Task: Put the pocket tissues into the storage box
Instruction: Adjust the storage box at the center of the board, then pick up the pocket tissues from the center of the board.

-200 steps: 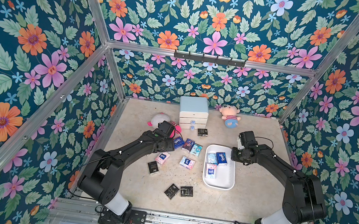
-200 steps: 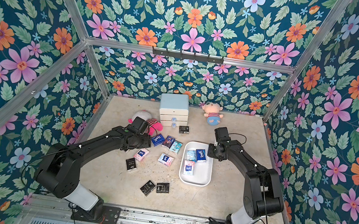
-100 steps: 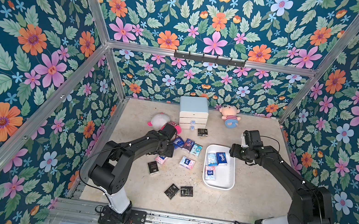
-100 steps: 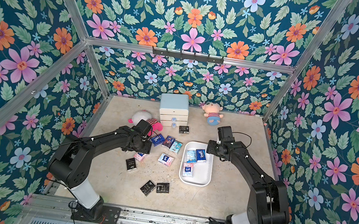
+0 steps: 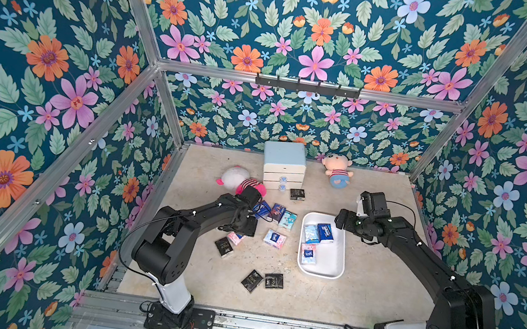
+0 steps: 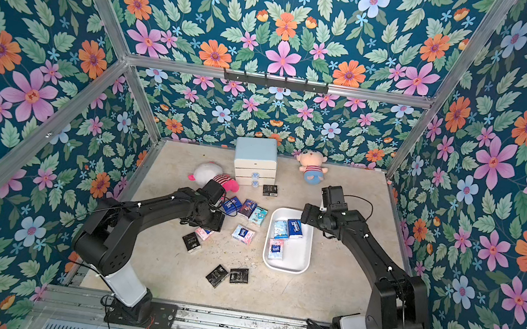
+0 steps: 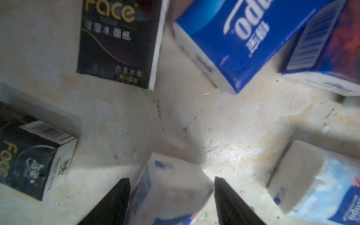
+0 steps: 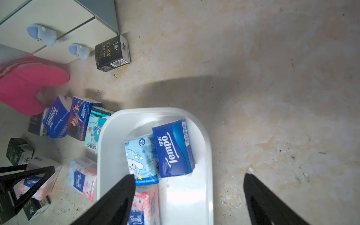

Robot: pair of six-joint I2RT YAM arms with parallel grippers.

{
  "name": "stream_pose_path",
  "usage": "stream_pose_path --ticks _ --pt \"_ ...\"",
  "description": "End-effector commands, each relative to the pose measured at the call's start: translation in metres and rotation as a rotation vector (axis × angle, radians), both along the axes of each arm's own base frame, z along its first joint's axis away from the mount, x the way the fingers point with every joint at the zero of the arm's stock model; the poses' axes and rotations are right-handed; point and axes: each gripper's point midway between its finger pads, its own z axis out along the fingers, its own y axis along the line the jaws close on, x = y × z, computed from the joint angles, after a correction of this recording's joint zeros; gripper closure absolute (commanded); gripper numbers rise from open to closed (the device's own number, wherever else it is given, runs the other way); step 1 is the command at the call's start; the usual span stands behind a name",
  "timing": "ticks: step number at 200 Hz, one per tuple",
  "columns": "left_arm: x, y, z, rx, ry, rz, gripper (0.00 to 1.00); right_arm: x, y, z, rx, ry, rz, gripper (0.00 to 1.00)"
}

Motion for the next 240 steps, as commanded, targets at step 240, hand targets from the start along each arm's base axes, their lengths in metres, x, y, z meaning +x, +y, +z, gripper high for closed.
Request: stream_pose_path --ticks 240 --pt "0.022 -0.019 0.047 -0.069 -0.087 0.092 0.48 -0.025 -0.009 0.003 0.070 -0.032 -0.085 0.03"
